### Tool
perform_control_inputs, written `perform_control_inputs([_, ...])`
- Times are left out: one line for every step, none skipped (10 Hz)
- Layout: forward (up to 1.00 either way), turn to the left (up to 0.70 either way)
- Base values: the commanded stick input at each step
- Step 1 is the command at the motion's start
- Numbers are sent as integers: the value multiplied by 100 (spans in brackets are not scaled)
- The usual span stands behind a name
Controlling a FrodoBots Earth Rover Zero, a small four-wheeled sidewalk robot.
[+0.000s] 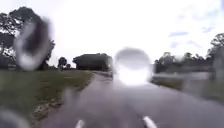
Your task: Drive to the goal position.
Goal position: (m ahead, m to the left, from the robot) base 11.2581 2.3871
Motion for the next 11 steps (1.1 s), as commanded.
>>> perform_control_inputs([85,0])
perform_control_inputs([85,0])
perform_control_inputs([85,0])
perform_control_inputs([85,0])
perform_control_inputs([85,0])
perform_control_inputs([85,0])
perform_control_inputs([85,0])
perform_control_inputs([85,0])
perform_control_inputs([85,0])
perform_control_inputs([85,0])
perform_control_inputs([85,0])
